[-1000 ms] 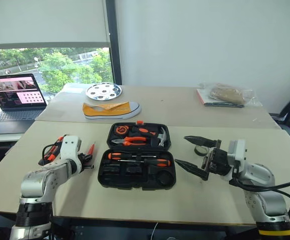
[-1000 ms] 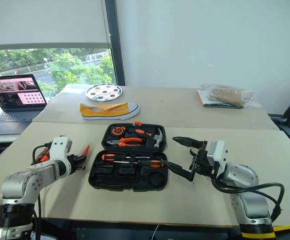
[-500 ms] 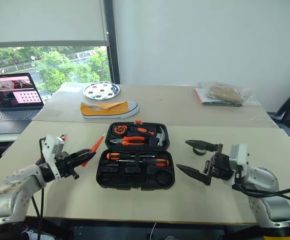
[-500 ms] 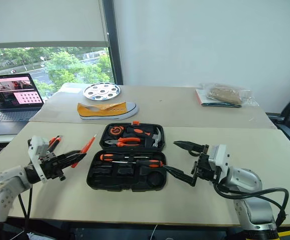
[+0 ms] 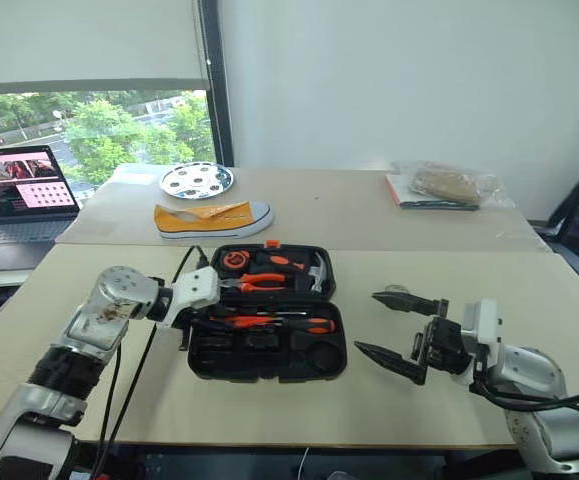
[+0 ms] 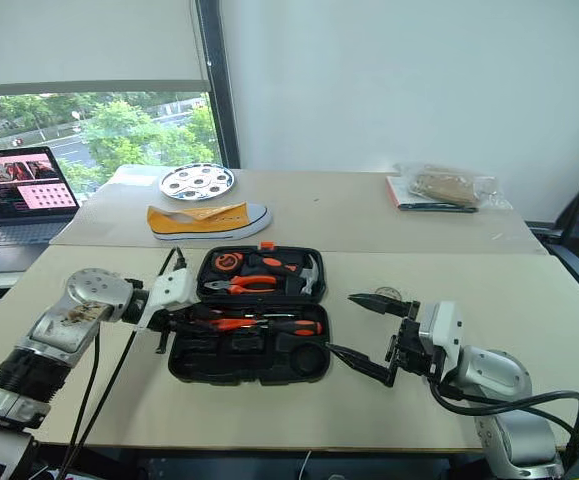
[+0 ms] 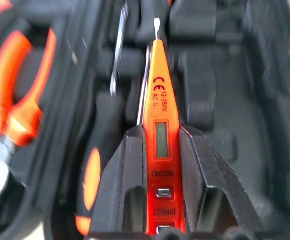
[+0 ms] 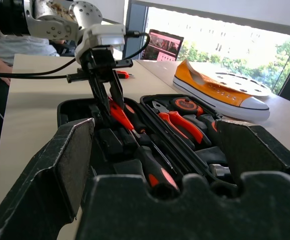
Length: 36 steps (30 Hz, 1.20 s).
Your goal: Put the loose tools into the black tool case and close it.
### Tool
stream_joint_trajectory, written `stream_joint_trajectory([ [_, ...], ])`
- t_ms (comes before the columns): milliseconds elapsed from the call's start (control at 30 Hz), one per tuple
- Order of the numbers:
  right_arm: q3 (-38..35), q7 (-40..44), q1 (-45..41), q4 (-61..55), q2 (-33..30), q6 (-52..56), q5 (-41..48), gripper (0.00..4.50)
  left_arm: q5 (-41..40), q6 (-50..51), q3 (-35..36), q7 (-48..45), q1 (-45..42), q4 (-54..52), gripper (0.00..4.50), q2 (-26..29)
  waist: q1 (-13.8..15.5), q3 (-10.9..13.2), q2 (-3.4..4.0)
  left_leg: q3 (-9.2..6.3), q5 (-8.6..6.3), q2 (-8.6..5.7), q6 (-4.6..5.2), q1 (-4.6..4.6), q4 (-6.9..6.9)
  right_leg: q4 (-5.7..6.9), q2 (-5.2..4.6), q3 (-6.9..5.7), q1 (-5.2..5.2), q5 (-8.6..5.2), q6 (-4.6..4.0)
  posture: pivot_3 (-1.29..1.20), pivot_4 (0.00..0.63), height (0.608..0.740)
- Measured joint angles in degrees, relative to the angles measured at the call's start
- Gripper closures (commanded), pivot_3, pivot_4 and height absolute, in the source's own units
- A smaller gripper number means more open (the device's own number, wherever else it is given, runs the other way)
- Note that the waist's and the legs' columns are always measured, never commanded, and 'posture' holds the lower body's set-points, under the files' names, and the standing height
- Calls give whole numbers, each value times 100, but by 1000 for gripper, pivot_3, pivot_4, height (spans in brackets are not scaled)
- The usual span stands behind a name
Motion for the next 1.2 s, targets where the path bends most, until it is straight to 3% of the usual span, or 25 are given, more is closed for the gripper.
stream_joint_trajectory([
  [633,1,-119,-5,-68,0,-1,-6,0,430,-5,-108,-131,-149,31,4053,-213,55,0,-1,-1,-8,-5,15,5,13,7,-8,8,9,-2,8,0,150,740],
  [1133,24,-117,-62,11,4,-3,-15,0,809,531,-274,-86,-142,-417,4053,37,-37,-2,0,5,-5,-4,10,16,14,27,-5,32,19,-5,11,0,150,740],
  [1167,26,-119,-64,18,7,-3,-16,0,785,624,-249,-89,-137,-418,3053,6,-37,-2,0,7,-5,-5,10,17,15,28,-5,36,19,-10,19,0,150,740],
  [1200,32,-119,-69,18,13,-3,-16,0,749,709,-214,-81,-112,-418,2815,-29,-37,-2,1,7,-5,-5,11,18,18,30,-6,37,19,-10,21,0,150,740],
])
